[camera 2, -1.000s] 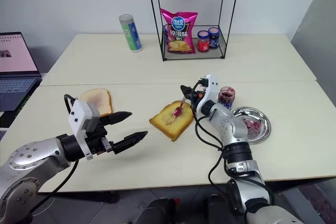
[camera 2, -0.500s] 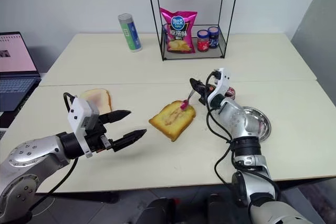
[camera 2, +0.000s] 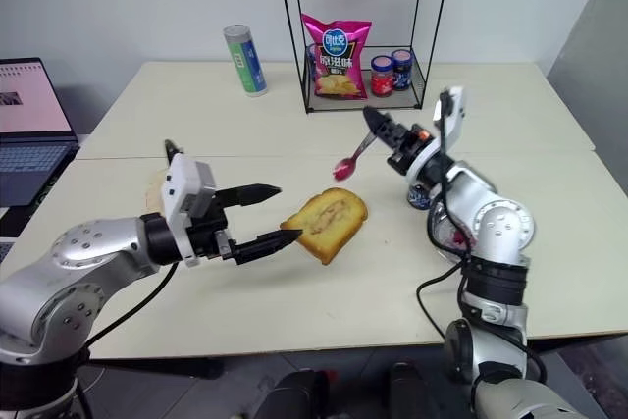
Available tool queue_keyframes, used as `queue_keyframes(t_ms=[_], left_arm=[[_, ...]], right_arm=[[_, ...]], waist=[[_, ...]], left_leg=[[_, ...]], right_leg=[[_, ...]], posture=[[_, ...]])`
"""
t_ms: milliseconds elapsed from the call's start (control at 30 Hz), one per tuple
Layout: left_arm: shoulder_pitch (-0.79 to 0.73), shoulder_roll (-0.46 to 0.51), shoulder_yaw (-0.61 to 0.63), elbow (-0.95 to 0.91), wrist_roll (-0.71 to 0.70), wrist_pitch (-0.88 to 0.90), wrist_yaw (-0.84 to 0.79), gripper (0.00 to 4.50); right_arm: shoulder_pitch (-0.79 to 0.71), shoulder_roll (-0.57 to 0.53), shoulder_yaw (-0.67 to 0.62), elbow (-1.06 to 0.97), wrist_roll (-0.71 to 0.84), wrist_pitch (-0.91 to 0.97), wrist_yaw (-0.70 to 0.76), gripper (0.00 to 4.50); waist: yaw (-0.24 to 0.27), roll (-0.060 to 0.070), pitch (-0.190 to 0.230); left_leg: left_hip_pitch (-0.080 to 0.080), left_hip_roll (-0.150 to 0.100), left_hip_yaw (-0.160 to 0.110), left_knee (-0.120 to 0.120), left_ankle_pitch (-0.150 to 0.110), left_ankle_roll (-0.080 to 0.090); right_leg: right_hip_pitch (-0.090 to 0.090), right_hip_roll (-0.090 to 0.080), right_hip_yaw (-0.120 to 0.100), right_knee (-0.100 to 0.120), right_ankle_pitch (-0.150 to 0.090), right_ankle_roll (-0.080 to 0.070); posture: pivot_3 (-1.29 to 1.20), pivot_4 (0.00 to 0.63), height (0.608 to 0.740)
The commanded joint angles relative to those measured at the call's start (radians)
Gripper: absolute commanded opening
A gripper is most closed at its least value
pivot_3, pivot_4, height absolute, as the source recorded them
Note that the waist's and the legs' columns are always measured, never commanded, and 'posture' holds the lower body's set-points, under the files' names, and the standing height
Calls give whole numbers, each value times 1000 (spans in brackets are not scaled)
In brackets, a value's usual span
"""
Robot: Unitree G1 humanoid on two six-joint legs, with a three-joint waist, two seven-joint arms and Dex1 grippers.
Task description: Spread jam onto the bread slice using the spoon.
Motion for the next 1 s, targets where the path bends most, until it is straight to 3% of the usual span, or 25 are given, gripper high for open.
queue_keyframes(t_ms=[33,133,233,367,533,767,1000], left_arm=[[-171,-67,-131,78,50,-57,-65,4500],[-244,-115,-222,140,104,-103,-116,4500],[-296,-178,-351,244,210,-208,-184,4500],[-323,-241,-447,371,323,-324,-236,4500],[-335,-317,-489,475,410,-418,-245,4500],[-345,-421,-473,513,442,-415,-206,4500],[-322,-428,-465,479,450,-392,-208,4500]], right_arm=[[-34,-133,-110,-129,93,21,-101,48],[9,-222,-163,-167,120,28,-162,48],[173,-319,-225,-226,43,14,-210,48],[383,-322,-288,-271,27,-32,-226,48],[567,-278,-269,-236,-49,-138,-147,48],[562,-221,-246,-46,-111,-283,-58,48],[484,-190,-250,168,-143,-428,24,48]], waist=[[8,0,0],[12,0,0],[17,-1,0],[21,-1,0],[11,0,0],[12,0,0],[13,0,0]], left_leg=[[0,0,0,0,0,0],[0,-1,1,0,0,1],[0,0,2,-1,-1,1],[0,-1,3,-1,-2,3],[0,0,7,0,-2,4],[1,0,7,2,-1,4],[2,-1,8,2,-1,4]], right_leg=[[0,0,0,0,-2,4],[1,0,1,-1,-2,4],[1,0,2,-1,-3,4],[1,0,2,-1,-3,3],[-1,0,4,0,-5,8],[1,1,3,0,-2,10],[1,1,3,0,-2,11]], posture=[[0,150,740],[0,150,740],[0,150,740],[0,150,740],[0,150,740],[0,150,740],[0,150,740]])
